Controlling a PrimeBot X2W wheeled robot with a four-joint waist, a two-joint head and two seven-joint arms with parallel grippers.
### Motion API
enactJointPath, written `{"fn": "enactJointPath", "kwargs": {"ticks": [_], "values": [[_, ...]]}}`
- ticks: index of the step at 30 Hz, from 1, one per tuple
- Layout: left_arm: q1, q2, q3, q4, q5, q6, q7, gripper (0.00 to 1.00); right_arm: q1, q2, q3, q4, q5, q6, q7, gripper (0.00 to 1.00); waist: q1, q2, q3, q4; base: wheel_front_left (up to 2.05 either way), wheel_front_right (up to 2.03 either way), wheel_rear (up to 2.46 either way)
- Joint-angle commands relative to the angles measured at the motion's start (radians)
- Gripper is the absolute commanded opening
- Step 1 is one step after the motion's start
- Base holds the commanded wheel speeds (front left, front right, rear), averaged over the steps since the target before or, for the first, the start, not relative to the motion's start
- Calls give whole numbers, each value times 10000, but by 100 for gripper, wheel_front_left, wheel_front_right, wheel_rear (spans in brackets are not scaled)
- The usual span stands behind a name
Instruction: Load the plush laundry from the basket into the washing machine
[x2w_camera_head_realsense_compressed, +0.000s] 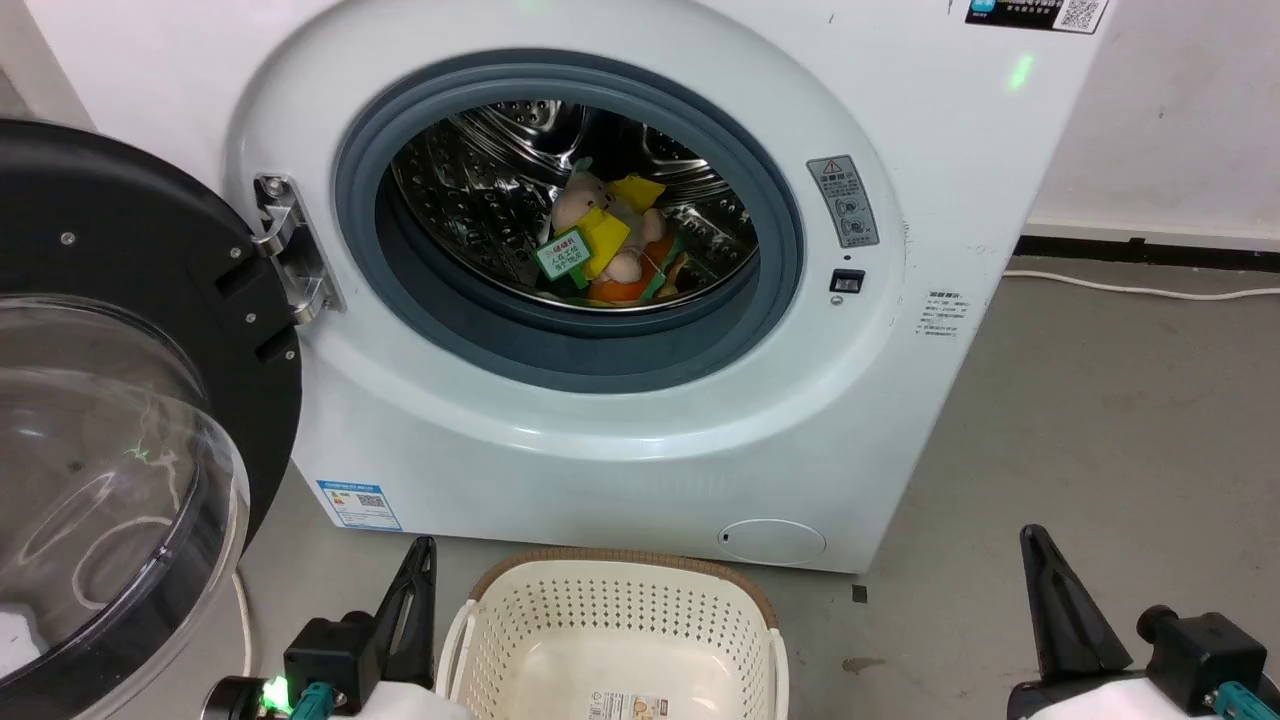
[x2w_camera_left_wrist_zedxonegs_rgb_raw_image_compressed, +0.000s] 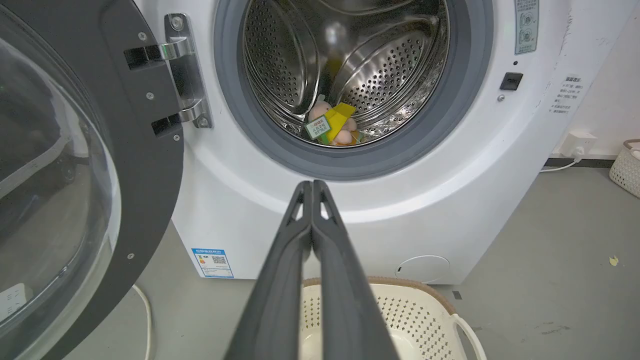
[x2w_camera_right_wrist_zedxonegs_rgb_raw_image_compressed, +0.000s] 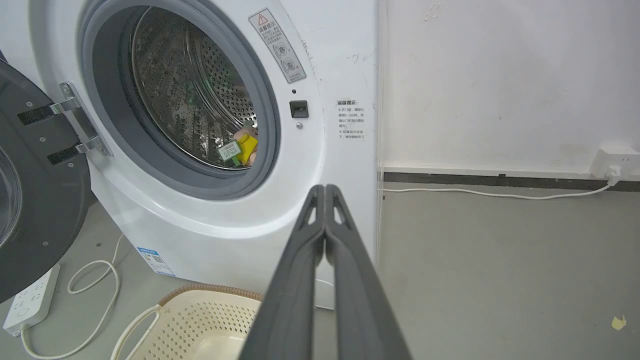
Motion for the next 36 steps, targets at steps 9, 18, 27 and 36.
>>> {"fn": "enactJointPath", "kwargs": {"ticks": [9, 18, 27, 36], "values": [[-143, -69, 125, -153, 152, 44, 209, 0, -223, -7, 47, -73, -235, -3, 215, 0, -1, 0, -24, -45, 0, 0, 0], [-172, -88, 209, -252, 242, 53, 393, 0, -294, -8, 68, -93, -400, -3, 400, 0, -1, 0, -47, -88, 0, 0, 0], [-200, -107, 293, -350, 331, 61, 577, 0, -365, -10, 89, -114, -564, -4, 584, 0, -1, 0, -70, -132, 0, 0, 0], [-229, -126, 376, -449, 420, 70, 761, 0, -436, -11, 109, -134, -729, -5, 769, 0, -1, 0, -93, -175, 0, 0, 0]]}}
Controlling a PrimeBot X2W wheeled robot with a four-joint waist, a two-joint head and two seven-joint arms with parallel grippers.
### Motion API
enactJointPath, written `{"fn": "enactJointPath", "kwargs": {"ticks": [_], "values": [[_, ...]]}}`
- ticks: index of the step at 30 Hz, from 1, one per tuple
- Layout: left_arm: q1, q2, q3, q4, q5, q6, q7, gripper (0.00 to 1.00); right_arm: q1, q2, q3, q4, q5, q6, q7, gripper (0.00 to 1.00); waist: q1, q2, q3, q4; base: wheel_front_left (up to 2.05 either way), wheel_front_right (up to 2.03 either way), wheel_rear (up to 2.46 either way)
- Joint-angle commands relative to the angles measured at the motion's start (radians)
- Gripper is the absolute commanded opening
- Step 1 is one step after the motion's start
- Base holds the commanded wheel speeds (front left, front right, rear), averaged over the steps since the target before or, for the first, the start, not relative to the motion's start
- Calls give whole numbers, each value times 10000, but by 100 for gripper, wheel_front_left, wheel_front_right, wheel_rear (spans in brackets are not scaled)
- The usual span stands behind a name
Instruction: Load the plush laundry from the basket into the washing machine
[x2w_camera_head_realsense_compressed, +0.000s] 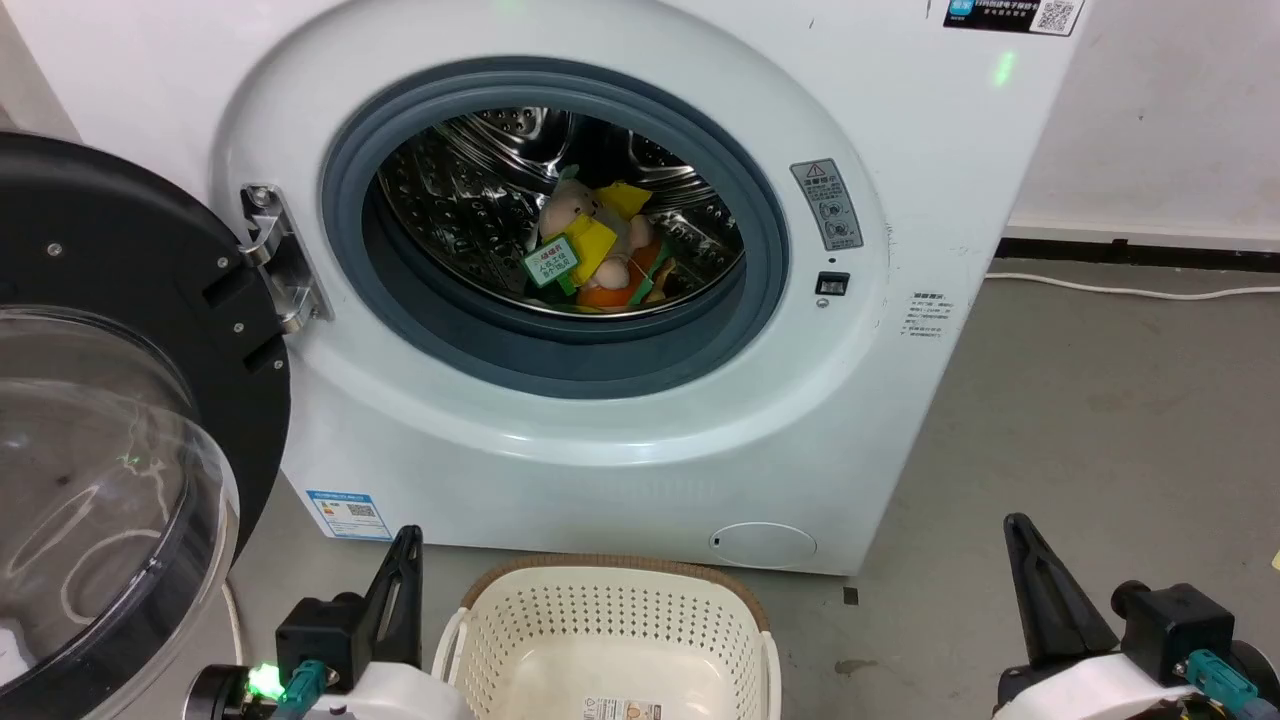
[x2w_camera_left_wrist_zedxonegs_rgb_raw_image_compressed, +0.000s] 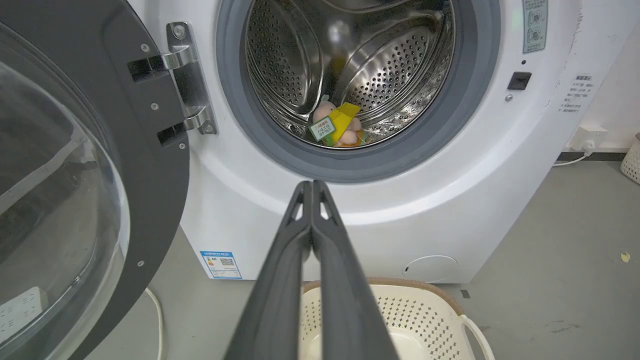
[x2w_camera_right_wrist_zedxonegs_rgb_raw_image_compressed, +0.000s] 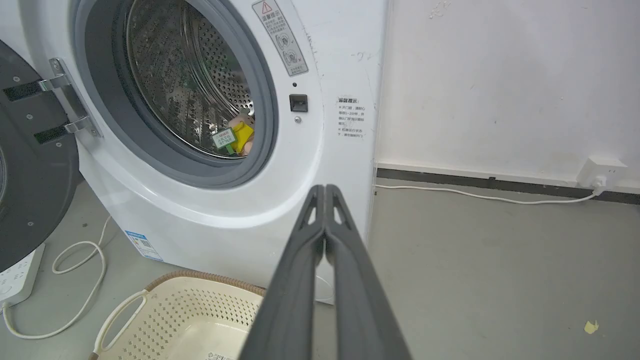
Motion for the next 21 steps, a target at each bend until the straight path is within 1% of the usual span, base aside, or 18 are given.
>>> {"fn": "enactJointPath", "kwargs": {"ticks": [1, 21], "values": [[-168, -34, 54, -90, 68, 59, 64, 0, -142, -11, 18, -67, -95, -5, 74, 0, 0, 0, -5, -8, 0, 0, 0], [-232, -76, 240, -309, 266, 78, 473, 0, -299, -14, 63, -112, -460, -6, 484, 0, 0, 0, -56, -104, 0, 0, 0]]}}
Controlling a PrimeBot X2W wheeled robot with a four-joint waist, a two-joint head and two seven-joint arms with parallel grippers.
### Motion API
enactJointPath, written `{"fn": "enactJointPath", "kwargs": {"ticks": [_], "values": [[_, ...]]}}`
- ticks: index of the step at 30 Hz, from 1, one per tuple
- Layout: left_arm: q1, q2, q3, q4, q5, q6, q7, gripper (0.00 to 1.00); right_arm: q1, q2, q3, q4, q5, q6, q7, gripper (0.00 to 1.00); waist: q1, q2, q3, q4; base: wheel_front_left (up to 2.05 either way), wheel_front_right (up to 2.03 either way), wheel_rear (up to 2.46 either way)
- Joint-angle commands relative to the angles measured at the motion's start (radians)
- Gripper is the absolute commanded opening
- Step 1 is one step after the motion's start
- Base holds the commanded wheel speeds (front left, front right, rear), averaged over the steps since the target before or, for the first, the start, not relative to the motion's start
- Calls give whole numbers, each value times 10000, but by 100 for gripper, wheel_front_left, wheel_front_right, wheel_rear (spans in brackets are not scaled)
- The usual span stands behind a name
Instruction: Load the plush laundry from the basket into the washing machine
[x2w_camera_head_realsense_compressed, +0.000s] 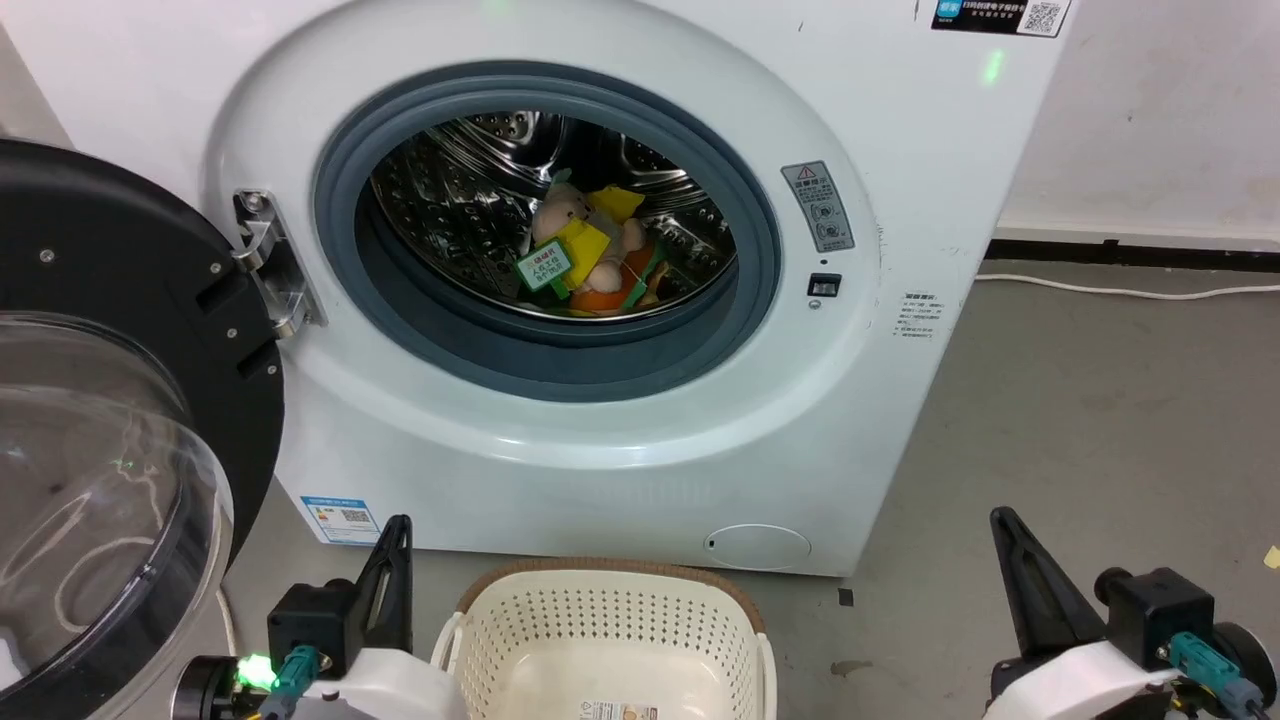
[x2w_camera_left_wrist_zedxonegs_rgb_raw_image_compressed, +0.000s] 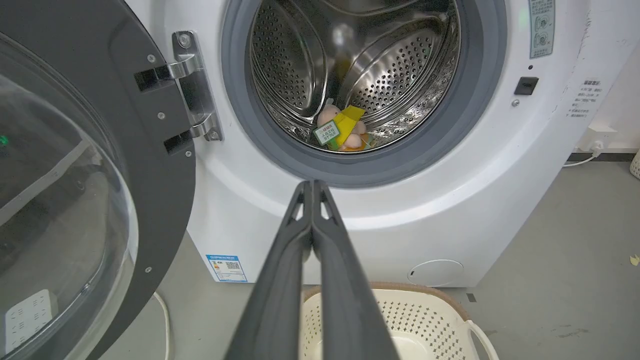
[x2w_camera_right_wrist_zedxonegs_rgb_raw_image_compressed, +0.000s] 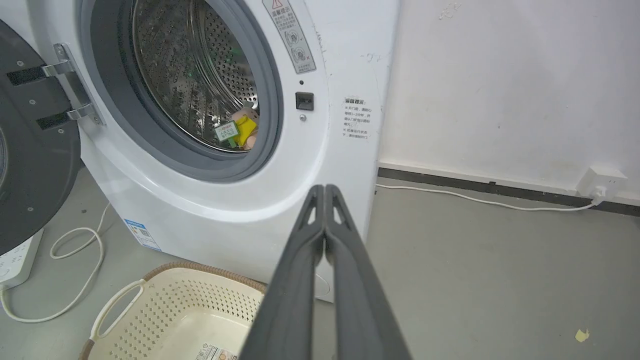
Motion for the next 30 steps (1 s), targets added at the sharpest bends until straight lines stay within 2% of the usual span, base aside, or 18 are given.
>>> {"fn": "enactJointPath", "kwargs": {"ticks": [1, 30], "values": [[-121, -9, 44, -83, 100, 62, 65, 0, -141, -14, 24, -72, -112, -6, 75, 0, 0, 0, -5, -10, 0, 0, 0], [-207, -66, 294, -379, 367, 87, 616, 0, -353, -18, 85, -133, -605, -7, 628, 0, -1, 0, -74, -140, 0, 0, 0]]}}
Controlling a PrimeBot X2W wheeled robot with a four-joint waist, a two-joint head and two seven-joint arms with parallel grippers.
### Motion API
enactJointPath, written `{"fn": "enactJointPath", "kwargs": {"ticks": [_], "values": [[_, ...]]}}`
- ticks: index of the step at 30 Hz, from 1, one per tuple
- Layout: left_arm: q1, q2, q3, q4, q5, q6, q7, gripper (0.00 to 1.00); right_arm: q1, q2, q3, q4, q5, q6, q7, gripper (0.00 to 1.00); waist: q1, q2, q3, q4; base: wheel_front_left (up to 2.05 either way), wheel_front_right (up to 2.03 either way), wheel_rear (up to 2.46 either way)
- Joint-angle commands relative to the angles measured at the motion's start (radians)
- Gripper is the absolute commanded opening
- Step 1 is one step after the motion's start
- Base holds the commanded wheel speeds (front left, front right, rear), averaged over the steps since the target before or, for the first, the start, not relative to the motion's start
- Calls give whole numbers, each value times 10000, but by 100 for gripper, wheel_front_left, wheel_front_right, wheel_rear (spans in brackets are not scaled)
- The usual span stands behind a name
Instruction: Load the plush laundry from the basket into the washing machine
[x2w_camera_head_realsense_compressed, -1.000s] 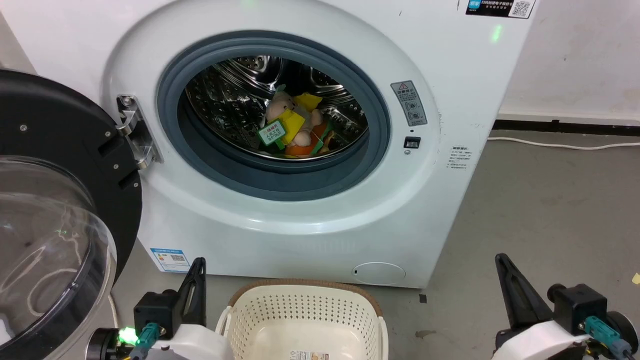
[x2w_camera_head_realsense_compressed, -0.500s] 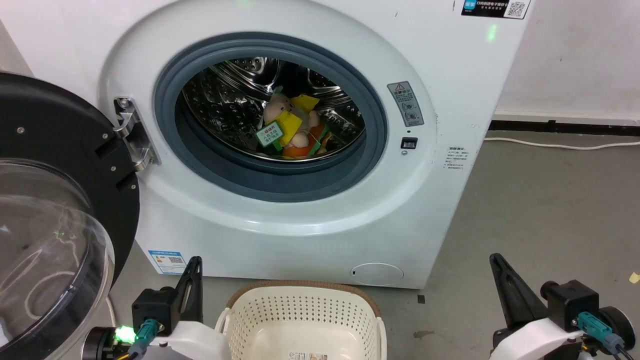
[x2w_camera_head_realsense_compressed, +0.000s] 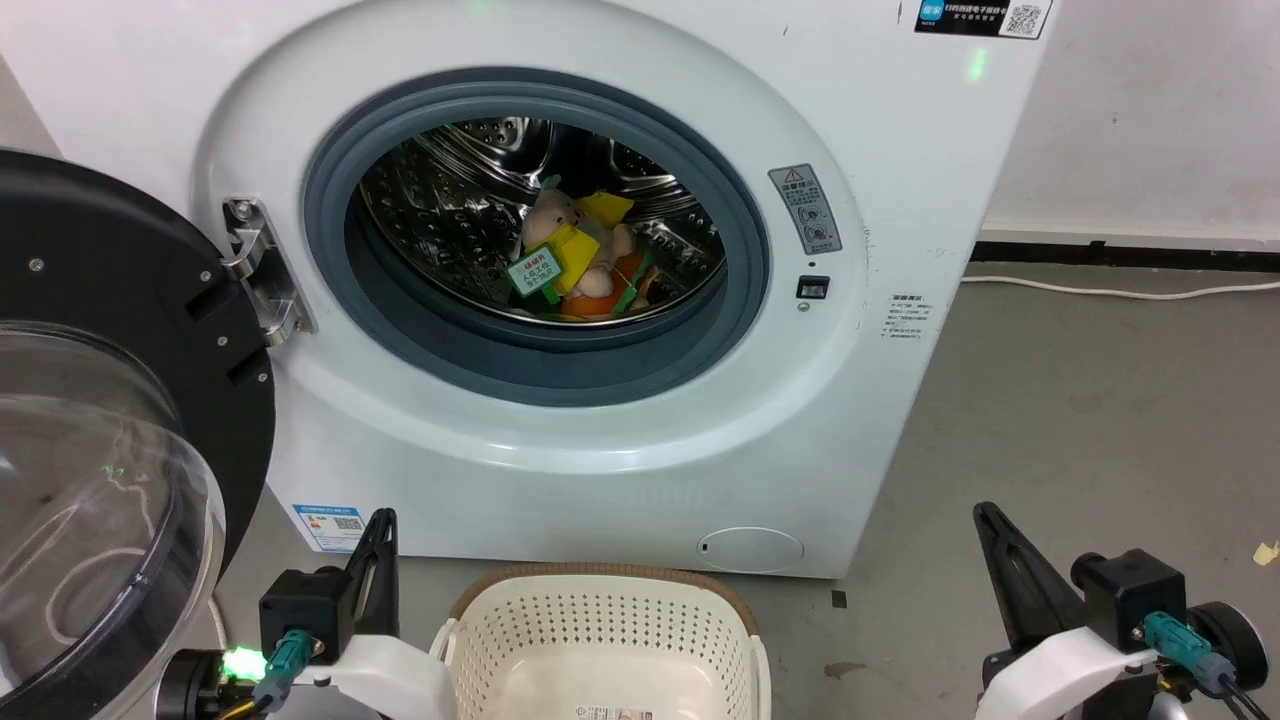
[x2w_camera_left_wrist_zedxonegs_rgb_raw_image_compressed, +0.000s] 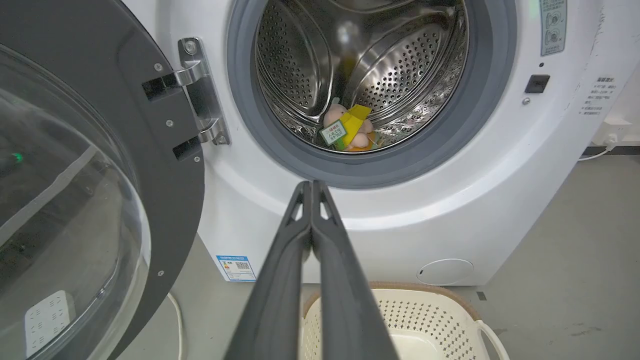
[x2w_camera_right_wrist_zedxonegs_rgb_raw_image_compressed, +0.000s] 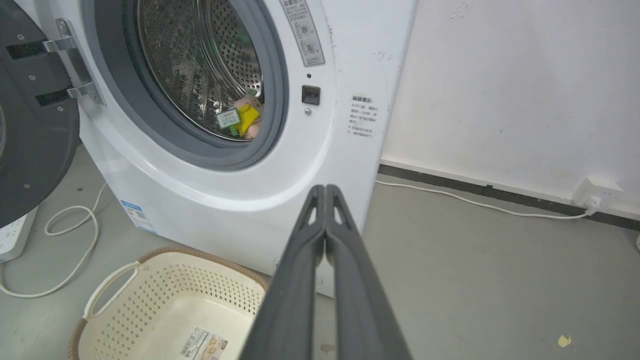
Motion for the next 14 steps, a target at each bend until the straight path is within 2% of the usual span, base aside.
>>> {"fn": "enactJointPath", "kwargs": {"ticks": [1, 14], "values": [[-156, -13, 37, -58, 28, 28, 3, 0, -124, -16, -1, -49, -76, -9, 14, 0, 0, 0, 0, 0, 0, 0, 0], [-156, -13, 37, -58, 28, 28, 3, 0, -124, -16, -1, -49, -76, -9, 14, 0, 0, 0, 0, 0, 0, 0, 0]]}}
